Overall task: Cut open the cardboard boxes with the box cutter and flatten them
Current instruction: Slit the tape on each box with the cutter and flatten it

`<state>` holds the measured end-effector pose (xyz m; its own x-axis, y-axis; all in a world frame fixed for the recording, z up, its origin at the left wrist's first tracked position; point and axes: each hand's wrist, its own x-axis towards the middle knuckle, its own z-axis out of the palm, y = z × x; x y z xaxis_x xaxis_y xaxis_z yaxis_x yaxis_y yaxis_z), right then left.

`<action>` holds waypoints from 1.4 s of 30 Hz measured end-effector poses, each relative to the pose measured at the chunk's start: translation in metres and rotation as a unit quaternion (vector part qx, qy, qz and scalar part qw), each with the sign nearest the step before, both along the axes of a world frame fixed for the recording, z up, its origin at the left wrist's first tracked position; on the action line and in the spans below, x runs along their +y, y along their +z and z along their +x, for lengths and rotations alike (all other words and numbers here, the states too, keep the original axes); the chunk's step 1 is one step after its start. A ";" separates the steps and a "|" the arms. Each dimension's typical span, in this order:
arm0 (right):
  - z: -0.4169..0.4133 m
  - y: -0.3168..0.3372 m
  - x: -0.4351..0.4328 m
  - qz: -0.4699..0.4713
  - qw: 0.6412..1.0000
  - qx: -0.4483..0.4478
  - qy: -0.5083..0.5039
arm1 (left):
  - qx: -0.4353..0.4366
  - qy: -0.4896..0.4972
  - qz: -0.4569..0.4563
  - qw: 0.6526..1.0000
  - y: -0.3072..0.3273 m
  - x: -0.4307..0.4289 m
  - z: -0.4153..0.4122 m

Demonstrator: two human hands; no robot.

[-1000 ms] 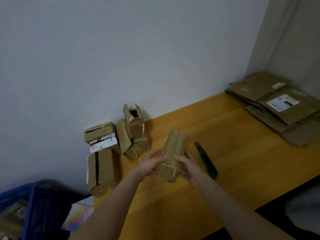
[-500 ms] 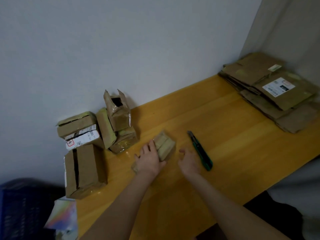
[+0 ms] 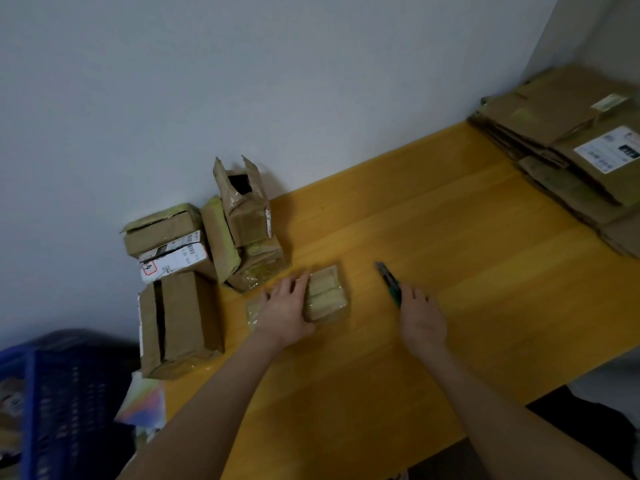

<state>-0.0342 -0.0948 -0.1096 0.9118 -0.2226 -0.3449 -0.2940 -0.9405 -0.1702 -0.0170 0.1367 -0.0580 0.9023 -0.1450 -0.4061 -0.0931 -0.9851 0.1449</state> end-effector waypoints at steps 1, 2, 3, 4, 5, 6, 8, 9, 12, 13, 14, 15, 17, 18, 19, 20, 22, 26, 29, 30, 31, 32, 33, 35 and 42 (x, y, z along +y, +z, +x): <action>-0.002 0.001 0.004 0.007 1.000 0.010 -0.002 | 0.004 0.012 -0.018 1.000 0.001 0.001 0.000; -0.003 0.002 0.007 0.020 0.999 0.030 -0.010 | 0.007 0.020 -0.027 0.999 0.004 0.003 -0.001; -0.004 0.003 0.010 0.042 0.997 0.055 -0.022 | 0.009 0.022 -0.028 0.999 0.007 0.004 -0.003; -0.004 0.004 0.012 0.079 0.993 0.081 -0.040 | 0.012 0.021 -0.025 0.999 0.010 0.005 -0.005; -0.005 0.007 0.015 0.130 0.984 0.102 -0.066 | 0.017 0.021 -0.022 0.999 0.013 0.006 -0.008; -0.005 0.010 0.018 0.190 0.971 0.112 -0.095 | 0.021 0.021 -0.019 0.999 0.016 0.009 -0.012; -0.009 0.018 0.026 0.303 0.937 0.106 -0.140 | 0.028 0.019 -0.004 0.999 0.020 0.014 -0.019; -0.012 0.023 0.030 0.347 0.921 0.097 -0.152 | 0.027 0.019 0.005 0.999 0.021 0.016 -0.023; -0.023 0.040 0.037 0.431 0.884 0.068 -0.165 | 0.020 0.036 0.031 0.999 0.024 0.022 -0.038; -0.026 0.045 0.038 0.439 0.883 0.062 -0.156 | 0.020 0.042 0.033 0.998 0.025 0.024 -0.043; -0.030 0.049 0.038 0.431 0.891 0.054 -0.134 | 0.024 0.048 0.032 0.998 0.025 0.025 -0.047; -0.034 0.051 0.037 0.410 0.905 0.047 -0.101 | 0.029 0.053 0.028 0.998 0.025 0.027 -0.050; -0.042 0.055 0.034 0.355 0.933 0.040 -0.029 | 0.036 0.061 0.021 0.997 0.024 0.030 -0.052; -0.046 0.056 0.033 0.324 0.945 0.039 0.003 | 0.037 0.064 0.015 0.997 0.023 0.030 -0.052; -0.049 0.056 0.032 0.289 0.956 0.041 0.029 | 0.038 0.070 0.005 0.997 0.022 0.030 -0.052; -0.051 0.057 0.031 0.252 0.965 0.042 0.050 | 0.038 0.076 -0.007 0.996 0.021 0.030 -0.052; -0.052 0.058 0.030 0.191 0.978 0.041 0.072 | 0.038 0.086 -0.026 0.995 0.019 0.029 -0.052; -0.053 0.060 0.030 0.176 0.979 0.042 0.090 | 0.033 0.087 -0.025 0.995 0.017 0.030 -0.052; -0.054 0.059 0.032 0.192 0.976 0.041 0.098 | 0.029 0.081 -0.020 0.996 0.017 0.029 -0.051; -0.054 0.060 0.032 0.191 0.976 0.038 0.096 | 0.028 0.079 -0.017 0.996 0.017 0.029 -0.051; -0.053 0.060 0.032 0.185 0.977 0.037 0.097 | 0.028 0.076 -0.015 0.997 0.018 0.030 -0.051; -0.052 0.061 0.032 0.170 0.979 0.037 0.104 | 0.028 0.072 -0.011 0.997 0.019 0.030 -0.050; -0.050 0.062 0.032 0.149 0.981 0.035 0.116 | 0.028 0.067 -0.009 0.997 0.020 0.030 -0.050; -0.048 0.066 0.031 0.110 0.984 0.016 0.140 | 0.028 0.060 -0.004 0.998 0.022 0.030 -0.049; -0.047 0.075 0.029 0.093 0.979 -0.010 0.179 | 0.024 0.062 -0.005 0.998 0.021 0.029 -0.051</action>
<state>-0.0809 -0.0662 -0.0342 0.9271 0.1785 -0.3297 0.0552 -0.9348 -0.3509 -0.0676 0.1654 -0.0367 0.8933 -0.0372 -0.4480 0.0373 -0.9870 0.1564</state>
